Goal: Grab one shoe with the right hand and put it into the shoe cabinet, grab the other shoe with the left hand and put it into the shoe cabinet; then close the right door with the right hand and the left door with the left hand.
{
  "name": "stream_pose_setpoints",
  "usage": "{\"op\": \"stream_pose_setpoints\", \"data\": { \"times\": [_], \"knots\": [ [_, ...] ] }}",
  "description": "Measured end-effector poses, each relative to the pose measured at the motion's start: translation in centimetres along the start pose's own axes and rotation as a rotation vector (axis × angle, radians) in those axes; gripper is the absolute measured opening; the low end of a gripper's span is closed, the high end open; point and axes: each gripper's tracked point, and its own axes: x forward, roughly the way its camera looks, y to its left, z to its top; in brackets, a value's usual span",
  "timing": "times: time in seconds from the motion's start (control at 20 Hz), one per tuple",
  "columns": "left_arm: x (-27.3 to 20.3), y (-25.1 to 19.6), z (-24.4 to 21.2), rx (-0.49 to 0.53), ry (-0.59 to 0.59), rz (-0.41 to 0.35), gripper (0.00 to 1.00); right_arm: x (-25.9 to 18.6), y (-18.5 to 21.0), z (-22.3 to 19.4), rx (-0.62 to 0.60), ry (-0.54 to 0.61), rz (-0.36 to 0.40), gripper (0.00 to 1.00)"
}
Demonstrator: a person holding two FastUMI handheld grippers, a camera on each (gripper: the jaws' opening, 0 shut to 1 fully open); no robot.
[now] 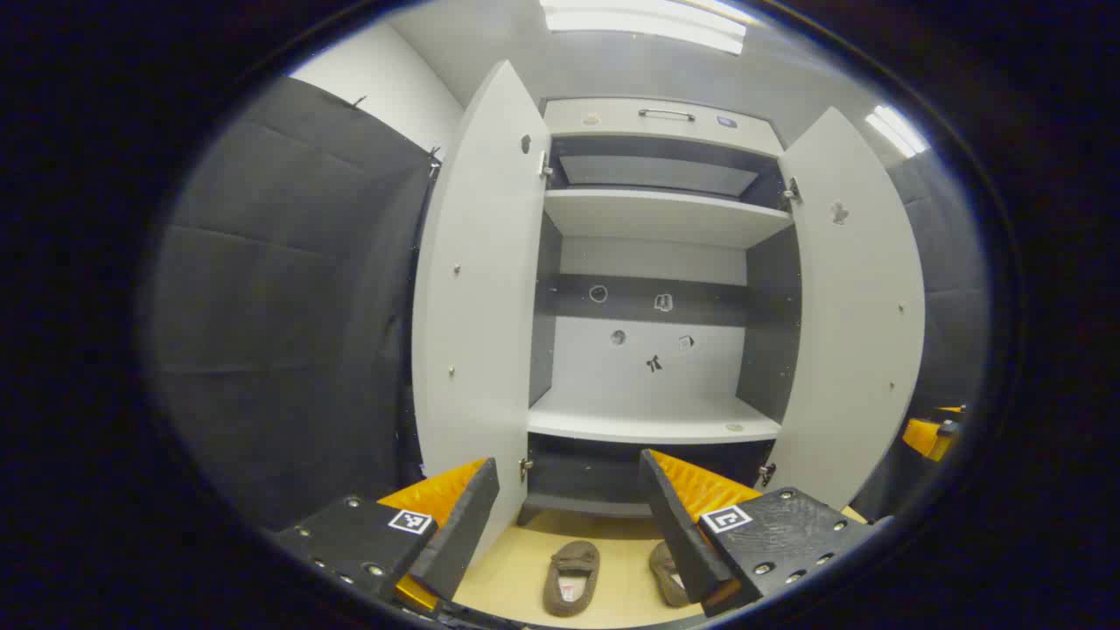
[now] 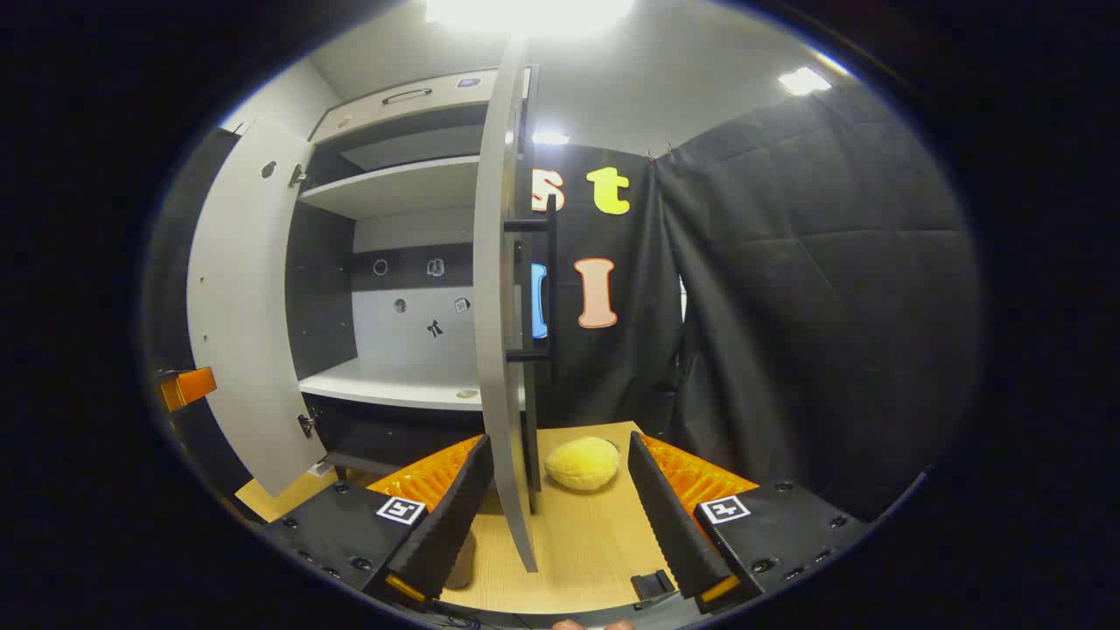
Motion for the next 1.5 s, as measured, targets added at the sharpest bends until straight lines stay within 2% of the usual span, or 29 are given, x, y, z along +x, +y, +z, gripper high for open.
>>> {"op": "stream_pose_setpoints", "data": {
  "times": [0.15,0.2,0.25,0.3,0.35,0.5,0.55,0.65,0.7,0.85,1.05,1.1,1.25,1.4,1.5],
  "knots": [
    [0.0,-2.2,-0.7,0.050,0.016,-0.171,0.94,-1.3,2.4,1.3,0.073,-0.038,-0.051,0.98],
    [-0.3,-2.4,-0.9,0.062,0.026,-0.204,0.94,-1.5,3.6,1.2,0.094,-0.038,-0.058,0.98],
    [-0.4,-2.4,-1.2,0.059,0.035,-0.233,0.94,-1.6,4.9,1.3,0.094,-0.036,-0.054,0.97],
    [-0.3,-2.2,-1.7,0.050,0.039,-0.259,0.88,-1.6,6.3,1.2,0.076,-0.034,-0.048,0.97],
    [-0.1,-1.8,-1.7,0.044,0.035,-0.280,0.94,-1.6,7.4,1.3,0.052,-0.033,-0.051,0.97],
    [1.5,0.3,-1.8,0.030,0.025,-0.302,0.94,-1.6,11.0,2.1,0.060,-0.039,-0.044,0.98],
    [1.9,0.8,-1.6,0.021,0.024,-0.312,0.88,-1.6,11.9,2.1,0.051,-0.047,-0.050,0.98],
    [2.1,0.4,-1.2,0.011,0.016,-0.390,0.97,-1.4,13.2,1.6,0.017,-0.035,-0.059,0.98],
    [2.4,0.0,-0.7,0.023,-0.003,-0.427,0.94,-1.2,13.8,1.5,0.005,-0.024,-0.062,0.98],
    [2.3,-0.8,0.3,0.074,-0.052,-0.493,0.94,-1.4,15.0,1.4,0.007,-0.015,-0.081,0.98],
    [2.4,-0.7,-0.5,0.061,-0.039,-0.527,0.98,-1.7,15.4,-0.1,0.011,0.037,-0.101,0.98],
    [2.5,-0.5,-0.8,0.049,-0.029,-0.538,0.94,-1.6,15.5,-0.8,0.010,0.051,-0.106,0.98],
    [2.3,0.5,-1.6,0.011,-0.001,-0.540,0.94,-1.1,16.2,-2.7,0.028,0.097,-0.085,0.98],
    [2.8,0.6,-2.2,-0.008,0.027,-0.519,0.95,0.1,16.4,-6.0,-0.051,0.228,-0.060,0.98],
    [3.4,0.3,-2.2,-0.016,0.036,-0.499,0.95,1.0,17.1,-7.9,-0.037,0.288,-0.015,0.99]
  ]
}}
